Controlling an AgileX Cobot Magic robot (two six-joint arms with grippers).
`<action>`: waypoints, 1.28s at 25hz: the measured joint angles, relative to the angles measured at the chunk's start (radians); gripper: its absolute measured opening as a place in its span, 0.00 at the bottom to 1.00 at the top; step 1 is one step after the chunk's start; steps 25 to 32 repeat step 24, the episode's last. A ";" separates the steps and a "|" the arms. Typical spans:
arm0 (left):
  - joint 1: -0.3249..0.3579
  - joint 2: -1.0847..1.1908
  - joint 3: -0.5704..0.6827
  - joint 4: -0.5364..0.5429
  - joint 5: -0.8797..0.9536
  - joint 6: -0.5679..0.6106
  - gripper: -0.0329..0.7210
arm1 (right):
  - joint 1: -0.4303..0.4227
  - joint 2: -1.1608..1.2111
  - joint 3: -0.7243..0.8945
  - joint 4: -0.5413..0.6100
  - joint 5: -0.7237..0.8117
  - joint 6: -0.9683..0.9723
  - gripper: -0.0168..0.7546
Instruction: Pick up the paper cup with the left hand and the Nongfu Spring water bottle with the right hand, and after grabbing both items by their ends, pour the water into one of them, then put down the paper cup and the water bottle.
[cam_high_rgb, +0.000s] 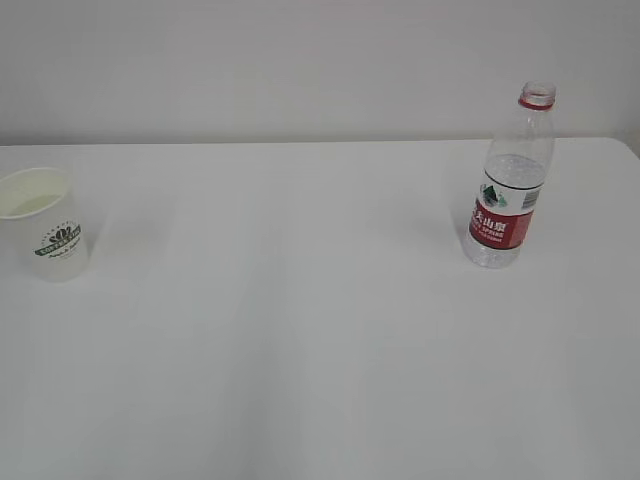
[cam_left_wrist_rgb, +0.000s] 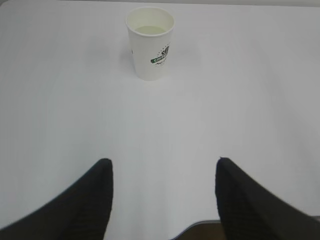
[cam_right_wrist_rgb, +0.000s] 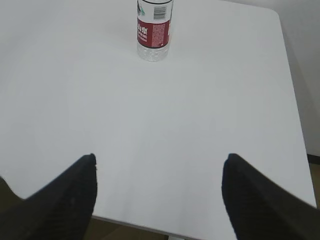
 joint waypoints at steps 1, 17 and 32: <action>0.000 0.000 0.000 0.000 0.000 0.000 0.65 | 0.000 0.000 0.000 0.000 0.000 0.000 0.79; 0.000 0.000 0.000 0.000 0.000 0.000 0.65 | 0.000 0.000 0.000 0.000 0.000 0.000 0.79; 0.000 0.000 0.000 0.000 0.000 0.000 0.65 | 0.000 0.000 0.000 0.000 0.000 0.002 0.79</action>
